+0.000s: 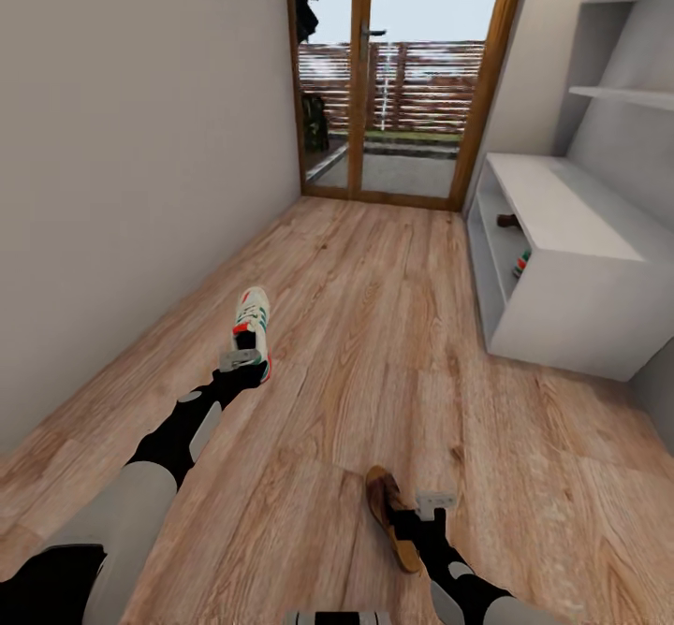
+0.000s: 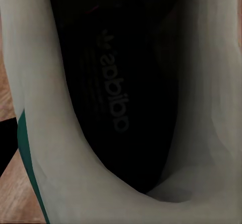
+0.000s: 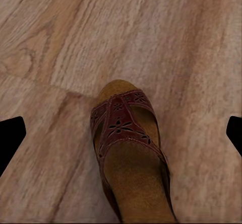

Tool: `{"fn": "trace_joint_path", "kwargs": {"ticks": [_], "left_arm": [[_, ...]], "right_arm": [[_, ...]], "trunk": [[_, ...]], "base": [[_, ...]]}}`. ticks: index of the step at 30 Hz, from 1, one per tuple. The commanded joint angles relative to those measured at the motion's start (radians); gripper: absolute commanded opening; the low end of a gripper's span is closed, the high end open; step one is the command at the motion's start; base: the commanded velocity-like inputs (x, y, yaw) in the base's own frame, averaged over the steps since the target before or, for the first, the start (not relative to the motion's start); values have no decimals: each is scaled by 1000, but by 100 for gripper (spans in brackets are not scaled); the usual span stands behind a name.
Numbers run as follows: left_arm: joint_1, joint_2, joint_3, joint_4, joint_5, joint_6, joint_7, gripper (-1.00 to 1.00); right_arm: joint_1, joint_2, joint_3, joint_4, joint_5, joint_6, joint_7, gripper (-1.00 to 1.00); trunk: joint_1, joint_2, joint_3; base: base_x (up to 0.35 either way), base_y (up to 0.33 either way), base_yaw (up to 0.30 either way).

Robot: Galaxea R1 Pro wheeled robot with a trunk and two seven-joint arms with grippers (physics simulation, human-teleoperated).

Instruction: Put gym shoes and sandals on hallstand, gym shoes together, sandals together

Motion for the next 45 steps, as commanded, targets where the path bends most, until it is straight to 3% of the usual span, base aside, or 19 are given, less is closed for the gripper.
{"fn": "trace_joint_path", "kwargs": {"ticks": [1,18,45], "left_arm": [[0,0,3,-2,11,9,-5,-100],[-1,0,3,-2,11,9,-5,-100],[0,0,3,-2,11,9,-5,-100]], "right_arm": [[0,0,-1,1,-1,-3,3,100],[4,0,-2,1,-2,-3,3,100],[4,0,-2,1,-6,-3,3,100]], "trunk": [[0,-1,-6],[3,-2,-48],[15,-8,-188]], "base": [[0,0,0],[0,0,0],[0,0,0]]}}
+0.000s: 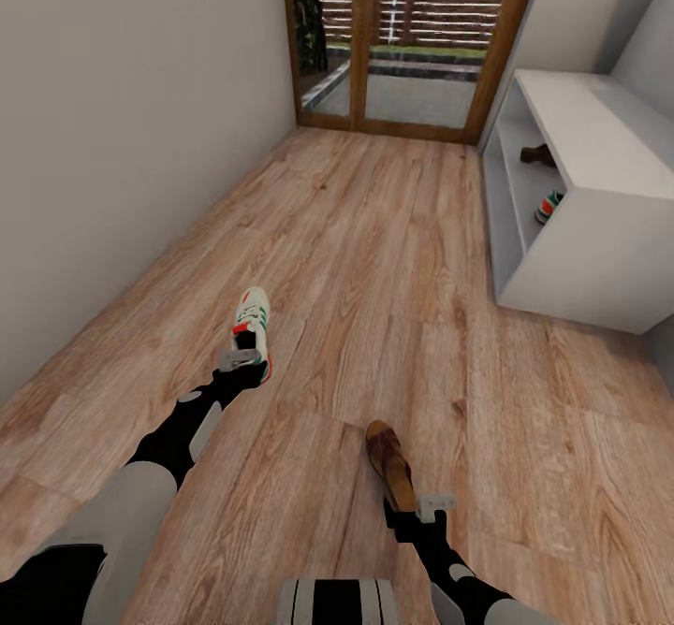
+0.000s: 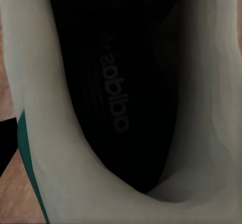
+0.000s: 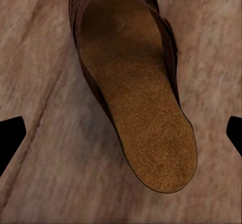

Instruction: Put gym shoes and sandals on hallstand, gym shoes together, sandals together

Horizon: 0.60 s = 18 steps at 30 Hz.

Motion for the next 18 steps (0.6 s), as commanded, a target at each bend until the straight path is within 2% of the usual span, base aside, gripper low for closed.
{"fn": "trace_joint_path", "kwargs": {"ticks": [1,18], "left_arm": [[0,0,3,-2,11,9,-5,-100],[0,0,3,-2,11,9,-5,-100]], "right_arm": [[-1,0,-1,1,-2,-3,4,100],[-1,0,-1,1,-6,-3,3,100]], "trunk": [[0,0,-2],[0,0,-9]], "base": [[0,0,0],[0,0,-12]]}}
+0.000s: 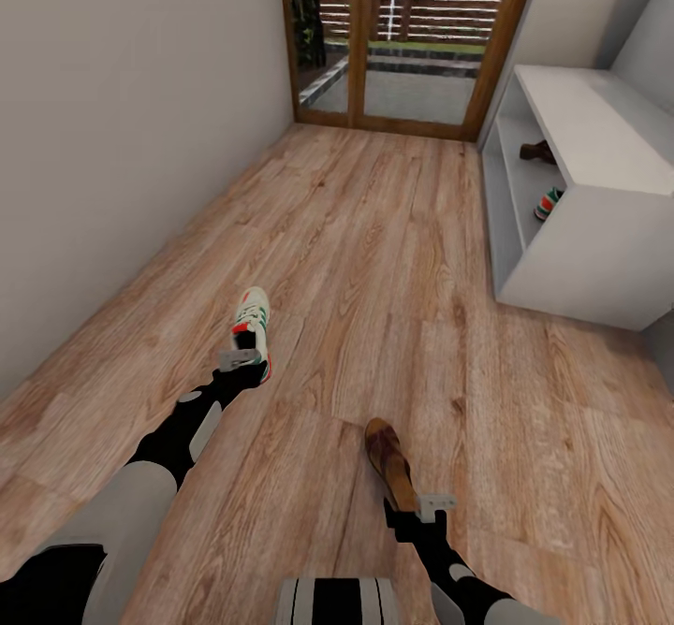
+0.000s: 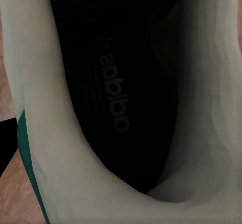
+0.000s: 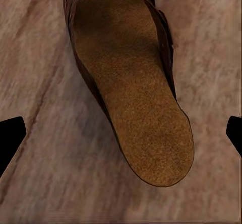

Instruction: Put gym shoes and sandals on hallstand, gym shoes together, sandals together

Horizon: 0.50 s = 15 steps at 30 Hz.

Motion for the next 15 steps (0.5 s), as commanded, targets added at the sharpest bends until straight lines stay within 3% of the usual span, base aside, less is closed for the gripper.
{"fn": "trace_joint_path", "kwargs": {"ticks": [1,15], "left_arm": [[0,0,2,-2,11,9,-5,-100],[0,0,2,-2,11,9,-5,-100]], "right_arm": [[-1,0,-1,1,-2,-3,4,100],[-1,0,-1,1,-2,-3,3,100]], "trunk": [[0,0,-1],[1,-1,-11]], "base": [[0,0,-142],[0,0,-26]]}}
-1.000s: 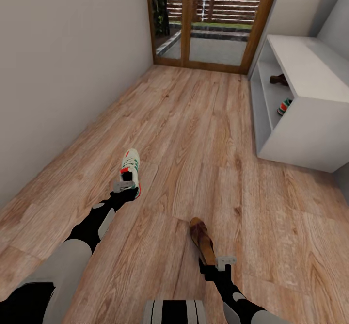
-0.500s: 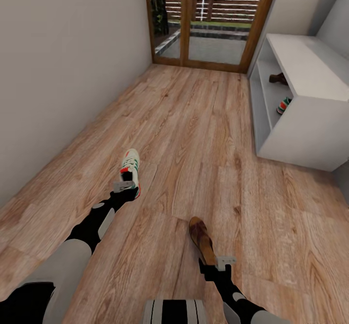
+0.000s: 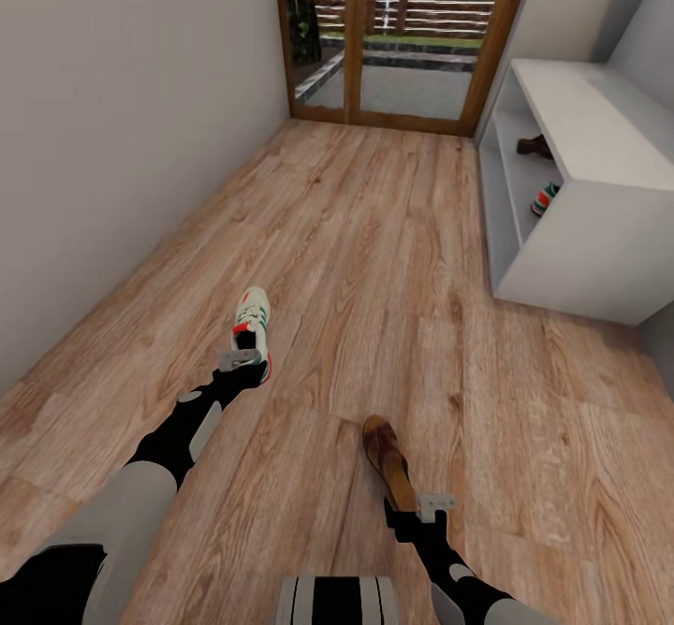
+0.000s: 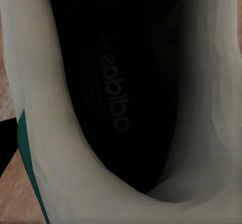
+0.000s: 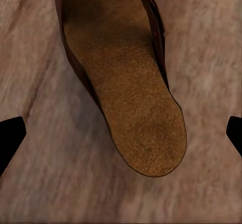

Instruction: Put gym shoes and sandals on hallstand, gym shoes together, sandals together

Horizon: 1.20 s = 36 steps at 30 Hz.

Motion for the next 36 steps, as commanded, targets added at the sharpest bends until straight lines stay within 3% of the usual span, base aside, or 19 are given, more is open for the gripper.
{"fn": "trace_joint_path", "kwargs": {"ticks": [1,11,36], "left_arm": [[0,0,3,-2,11,9,-5,-100],[0,0,3,-2,11,9,-5,-100],[0,0,4,-2,10,9,-5,-100]], "right_arm": [[-1,0,-1,1,-2,-3,4,100],[-1,0,-1,1,-2,-3,3,100],[-1,0,-1,1,-2,-3,5,100]], "trunk": [[0,-1,-5],[5,-3,-47],[5,-3,-59]], "base": [[0,0,0],[0,0,0],[42,0,0]]}}
